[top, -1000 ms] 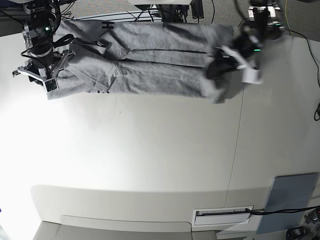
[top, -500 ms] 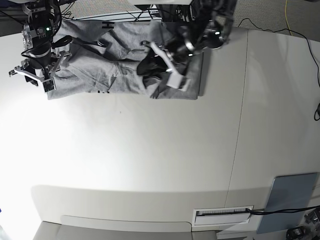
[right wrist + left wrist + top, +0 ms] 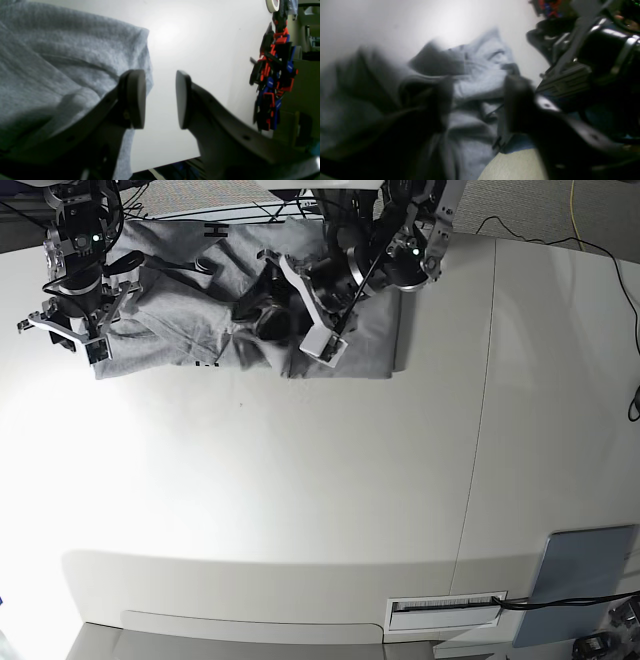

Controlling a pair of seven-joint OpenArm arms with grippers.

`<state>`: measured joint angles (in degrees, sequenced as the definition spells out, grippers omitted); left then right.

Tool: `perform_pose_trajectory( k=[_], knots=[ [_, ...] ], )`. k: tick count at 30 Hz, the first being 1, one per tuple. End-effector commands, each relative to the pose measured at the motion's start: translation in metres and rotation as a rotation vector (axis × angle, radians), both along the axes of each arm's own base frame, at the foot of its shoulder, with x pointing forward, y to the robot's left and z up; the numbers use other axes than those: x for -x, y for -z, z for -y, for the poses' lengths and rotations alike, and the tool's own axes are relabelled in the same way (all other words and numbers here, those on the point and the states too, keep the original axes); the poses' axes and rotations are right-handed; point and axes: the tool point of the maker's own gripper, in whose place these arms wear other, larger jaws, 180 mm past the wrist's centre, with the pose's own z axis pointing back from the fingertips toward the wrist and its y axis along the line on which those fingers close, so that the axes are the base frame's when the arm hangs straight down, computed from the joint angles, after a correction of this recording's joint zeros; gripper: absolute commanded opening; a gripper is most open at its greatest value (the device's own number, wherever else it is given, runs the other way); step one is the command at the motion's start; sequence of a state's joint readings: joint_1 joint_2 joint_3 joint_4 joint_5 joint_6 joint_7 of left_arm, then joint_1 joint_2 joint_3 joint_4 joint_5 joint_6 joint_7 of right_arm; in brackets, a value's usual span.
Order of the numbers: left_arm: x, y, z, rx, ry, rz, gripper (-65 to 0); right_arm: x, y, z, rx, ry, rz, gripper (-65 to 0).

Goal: Fold the T-shirt properly
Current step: 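Fold the held end with the left gripper toward the right gripper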

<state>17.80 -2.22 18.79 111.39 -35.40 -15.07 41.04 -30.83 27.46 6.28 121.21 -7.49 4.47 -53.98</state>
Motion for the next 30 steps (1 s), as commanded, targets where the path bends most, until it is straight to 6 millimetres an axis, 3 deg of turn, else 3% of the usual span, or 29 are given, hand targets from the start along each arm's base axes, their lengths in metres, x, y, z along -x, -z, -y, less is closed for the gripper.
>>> perform_pose_trajectory(
  k=[1,5,8,15,19,23,27,30],
  knots=[
    [-0.004,-0.018,0.005,0.057,0.005,0.045,-27.4,-0.006,-0.012,0.003,0.025,-0.010,0.039,-44.4],
    [-0.006,-0.020,0.006,0.034,0.034,0.066,-27.4,-0.006,-0.012,0.003,0.025,-0.010,0.039,-44.4],
    [0.003,-0.013,0.006,-0.003,0.095,0.067,-27.5,-0.005,-0.012,0.003,0.026,-0.008,0.036,-44.4],
    [0.029,0.039,-0.024,-0.244,0.180,0.006,-32.0,-0.005,-0.012,0.004,0.026,-0.005,0.033,-44.4],
    [0.054,0.057,-0.035,-0.291,0.227,-0.041,-32.0,-0.005,-0.012,0.004,0.026,-0.006,0.034,-44.4],
    [0.066,0.074,-0.046,-0.381,0.231,-0.055,-32.0,-0.005,-0.012,0.004,0.026,-0.005,0.033,-44.4],
    [0.074,0.075,-0.041,-0.370,0.247,-0.068,-32.0,-0.005,-0.012,0.004,0.027,-0.005,0.033,-44.4],
    [0.087,0.068,-0.023,-0.337,0.318,-0.038,-32.0,-0.005,-0.011,0.004,0.027,-0.003,0.031,-44.4]
  ],
)
